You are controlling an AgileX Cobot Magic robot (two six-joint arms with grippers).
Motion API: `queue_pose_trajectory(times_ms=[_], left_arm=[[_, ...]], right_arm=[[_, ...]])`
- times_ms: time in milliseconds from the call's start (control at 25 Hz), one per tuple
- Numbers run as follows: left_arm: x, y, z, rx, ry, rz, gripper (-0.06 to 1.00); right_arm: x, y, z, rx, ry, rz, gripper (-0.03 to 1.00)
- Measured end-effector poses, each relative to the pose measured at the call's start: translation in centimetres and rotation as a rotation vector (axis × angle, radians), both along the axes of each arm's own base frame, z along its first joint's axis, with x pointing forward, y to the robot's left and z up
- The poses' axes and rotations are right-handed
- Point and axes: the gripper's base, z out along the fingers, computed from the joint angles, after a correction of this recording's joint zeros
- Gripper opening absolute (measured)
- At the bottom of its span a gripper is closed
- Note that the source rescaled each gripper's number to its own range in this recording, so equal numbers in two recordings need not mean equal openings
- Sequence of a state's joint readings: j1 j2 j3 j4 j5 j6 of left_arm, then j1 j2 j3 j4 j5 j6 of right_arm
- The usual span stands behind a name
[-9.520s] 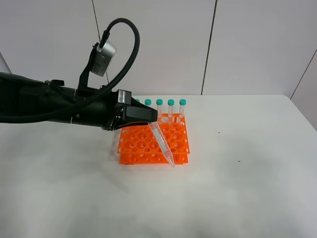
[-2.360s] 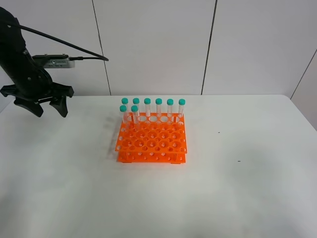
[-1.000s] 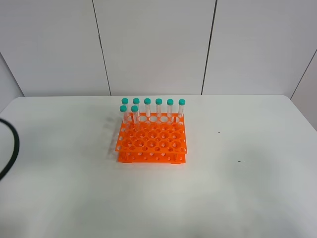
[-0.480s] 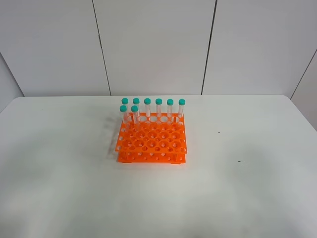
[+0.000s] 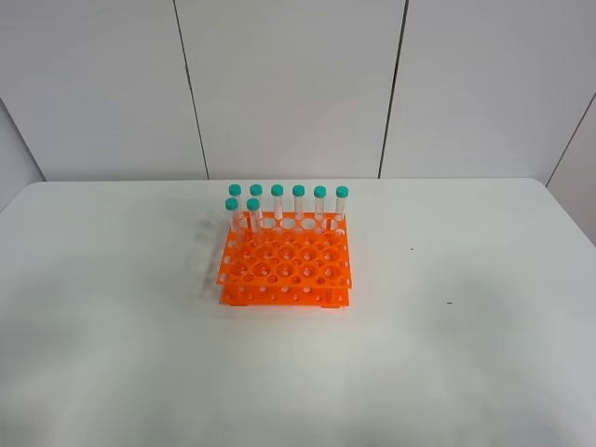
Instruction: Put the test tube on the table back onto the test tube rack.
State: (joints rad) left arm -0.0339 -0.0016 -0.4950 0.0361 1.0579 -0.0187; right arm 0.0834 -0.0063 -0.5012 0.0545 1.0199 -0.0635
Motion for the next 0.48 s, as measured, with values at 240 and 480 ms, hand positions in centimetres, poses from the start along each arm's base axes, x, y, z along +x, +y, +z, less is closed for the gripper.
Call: queue_pose_trajectory(times_ms=[240, 480], left_arm=[[0.0, 0.0, 0.0, 0.0, 0.0, 0.0, 1.0], [0.0, 0.0, 0.0, 0.0, 0.0, 0.0, 1.0]], right_arm=[[-0.01, 0.08, 0.0, 0.009, 0.001, 0.006, 1.0], [-0.01, 0.12, 0.01, 0.013, 0.001, 0.009, 1.0]])
